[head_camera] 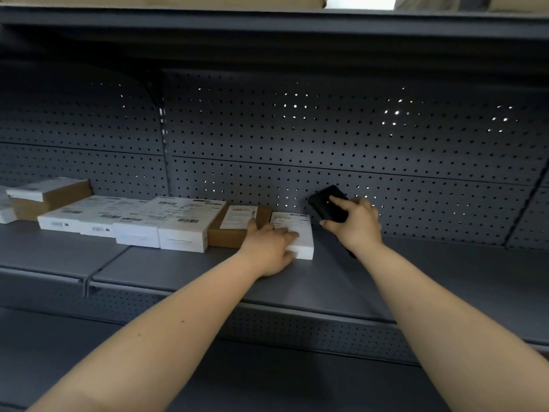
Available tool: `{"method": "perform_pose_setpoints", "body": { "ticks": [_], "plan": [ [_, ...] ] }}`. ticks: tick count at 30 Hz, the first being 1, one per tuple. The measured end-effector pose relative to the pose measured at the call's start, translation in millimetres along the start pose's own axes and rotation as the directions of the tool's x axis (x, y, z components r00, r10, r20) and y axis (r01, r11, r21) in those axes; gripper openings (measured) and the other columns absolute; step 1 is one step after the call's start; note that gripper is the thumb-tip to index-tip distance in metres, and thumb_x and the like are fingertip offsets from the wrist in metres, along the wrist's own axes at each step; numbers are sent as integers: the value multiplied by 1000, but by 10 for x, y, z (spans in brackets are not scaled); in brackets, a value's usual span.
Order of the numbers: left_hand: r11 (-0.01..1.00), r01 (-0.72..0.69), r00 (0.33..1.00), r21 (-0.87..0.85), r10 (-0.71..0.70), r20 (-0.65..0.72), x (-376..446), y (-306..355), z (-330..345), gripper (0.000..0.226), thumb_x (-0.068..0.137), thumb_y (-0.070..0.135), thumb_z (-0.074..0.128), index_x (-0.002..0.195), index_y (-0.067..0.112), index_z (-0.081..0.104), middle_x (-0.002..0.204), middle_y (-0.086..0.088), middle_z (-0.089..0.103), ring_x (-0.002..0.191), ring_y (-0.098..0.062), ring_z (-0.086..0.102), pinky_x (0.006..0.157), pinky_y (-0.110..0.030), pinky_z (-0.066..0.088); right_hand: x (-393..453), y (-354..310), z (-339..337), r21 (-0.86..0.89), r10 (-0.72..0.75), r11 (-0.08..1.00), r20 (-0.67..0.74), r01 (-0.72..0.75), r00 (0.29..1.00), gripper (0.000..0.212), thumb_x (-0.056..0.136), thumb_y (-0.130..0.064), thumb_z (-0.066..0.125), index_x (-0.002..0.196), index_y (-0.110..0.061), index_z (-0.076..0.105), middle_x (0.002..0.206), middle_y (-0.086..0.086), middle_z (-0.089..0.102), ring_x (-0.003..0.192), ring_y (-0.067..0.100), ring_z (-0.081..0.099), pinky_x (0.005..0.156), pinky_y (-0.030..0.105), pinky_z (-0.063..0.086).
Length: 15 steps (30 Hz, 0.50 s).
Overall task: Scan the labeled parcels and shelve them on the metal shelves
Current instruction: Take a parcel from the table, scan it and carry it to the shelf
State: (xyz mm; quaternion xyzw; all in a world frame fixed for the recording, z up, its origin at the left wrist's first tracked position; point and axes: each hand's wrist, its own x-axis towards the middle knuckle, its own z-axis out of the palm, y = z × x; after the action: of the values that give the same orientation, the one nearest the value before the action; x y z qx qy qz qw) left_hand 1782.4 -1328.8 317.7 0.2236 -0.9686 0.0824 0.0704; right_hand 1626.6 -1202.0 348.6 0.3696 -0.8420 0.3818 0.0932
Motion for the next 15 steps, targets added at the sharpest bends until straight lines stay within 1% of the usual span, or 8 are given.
{"method": "perform_pose_setpoints", "body": {
  "ticks": [2,4,6,10,12,15],
  "plan": [
    [1000,-25,999,-8,25,-48,55,81,-59,57,102,55,36,154,33,30,160,0,32,144,-27,26,117,-58,11,-25,87,-69,-27,10,1000,-14,-10,1000,64,79,-42,77,137,-44,51,140,4,41,131,28,30,106,43,30],
    [998,-69,991,4,69,-111,154,221,-111,56,101,55,36,152,32,35,158,-3,35,142,-28,28,114,-55,16,-56,193,-171,-62,20,998,-29,-22,999,64,80,-42,76,138,-43,50,141,4,40,130,29,30,106,43,29],
    [994,-105,983,28,108,-147,294,432,-145,57,101,55,36,152,30,35,156,-7,35,139,-31,30,111,-54,21,-97,319,-307,-97,38,994,-43,-42,998,64,81,-43,75,139,-43,49,141,5,40,129,29,30,105,44,29],
    [988,-145,975,49,151,-163,600,1025,-249,59,102,54,36,154,27,31,154,-10,35,137,-32,31,109,-54,25,-203,668,-721,-172,104,977,-113,-123,988,64,82,-44,73,141,-42,47,141,5,40,129,30,31,103,44,30],
    [981,-190,966,48,195,-171,720,1360,-330,57,102,52,38,152,25,33,149,-11,39,135,-33,33,108,-53,27,-272,879,-1005,-191,141,966,-162,-172,977,64,82,-43,74,141,-42,48,140,7,41,128,32,32,103,45,31],
    [960,-273,941,59,280,-189,878,1909,-457,57,100,50,44,151,25,34,147,-11,39,133,-33,33,107,-52,30,-403,1227,-1511,-220,190,945,-239,-243,952,64,82,-42,73,141,-41,48,138,9,42,127,35,33,102,48,33]
  ]
}}
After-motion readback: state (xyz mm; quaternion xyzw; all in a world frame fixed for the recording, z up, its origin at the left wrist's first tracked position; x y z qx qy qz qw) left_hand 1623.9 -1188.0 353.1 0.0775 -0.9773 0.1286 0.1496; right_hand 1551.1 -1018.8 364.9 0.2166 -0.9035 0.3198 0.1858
